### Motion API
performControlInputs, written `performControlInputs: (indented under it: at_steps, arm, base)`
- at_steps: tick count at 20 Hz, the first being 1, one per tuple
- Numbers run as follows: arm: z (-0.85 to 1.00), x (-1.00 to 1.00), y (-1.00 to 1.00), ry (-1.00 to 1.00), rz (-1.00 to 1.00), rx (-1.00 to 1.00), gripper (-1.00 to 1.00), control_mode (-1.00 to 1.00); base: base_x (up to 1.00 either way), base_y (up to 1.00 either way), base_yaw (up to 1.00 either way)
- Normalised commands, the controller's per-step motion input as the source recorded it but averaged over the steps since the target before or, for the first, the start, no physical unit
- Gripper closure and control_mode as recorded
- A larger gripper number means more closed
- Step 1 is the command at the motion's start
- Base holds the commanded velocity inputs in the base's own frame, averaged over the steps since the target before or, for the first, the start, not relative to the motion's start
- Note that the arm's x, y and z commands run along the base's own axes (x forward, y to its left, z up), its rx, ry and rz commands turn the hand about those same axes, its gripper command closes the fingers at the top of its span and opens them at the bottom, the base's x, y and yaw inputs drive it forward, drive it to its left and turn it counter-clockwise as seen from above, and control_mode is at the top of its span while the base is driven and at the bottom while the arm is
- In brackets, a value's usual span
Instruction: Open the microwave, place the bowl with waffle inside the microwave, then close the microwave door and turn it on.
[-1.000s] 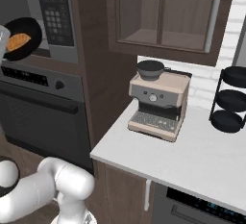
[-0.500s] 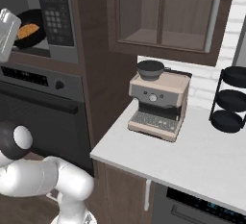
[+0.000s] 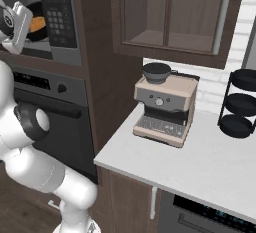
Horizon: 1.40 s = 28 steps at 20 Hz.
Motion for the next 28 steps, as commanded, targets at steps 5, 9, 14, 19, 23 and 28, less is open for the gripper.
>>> performControlInputs:
  at_steps: [5,9,14,19,23,28]
  arm:
    - [0.02,0.42,0.02,0.00,0.00,0.00,1.00,-1.00]
    - [0.00,0.20,0.11,0.00,0.00,0.00,1.00,-1.00]
    - [-0.06,0.06,0.21,0.01,0.00,-0.01,-1.00,-1.00]
    - [-0.03,-0.01,0.15,-0.02,0.00,-0.01,-1.00,-1.00]
    - [0.02,-0.13,0.04,-0.13,0.00,0.00,-1.00,-1.00]
    - [0.00,-0.49,0.10,-0.18,0.00,-0.03,-1.00,-1.00]
  base:
    - [0.00,0.00,0.00]
    - [0.00,0.00,0.00]
    - [0.00,0.00,0.00]
    - [0.00,0.00,0.00]
    - [0.00,0.00,0.00]
    - [0.00,0.00,0.00]
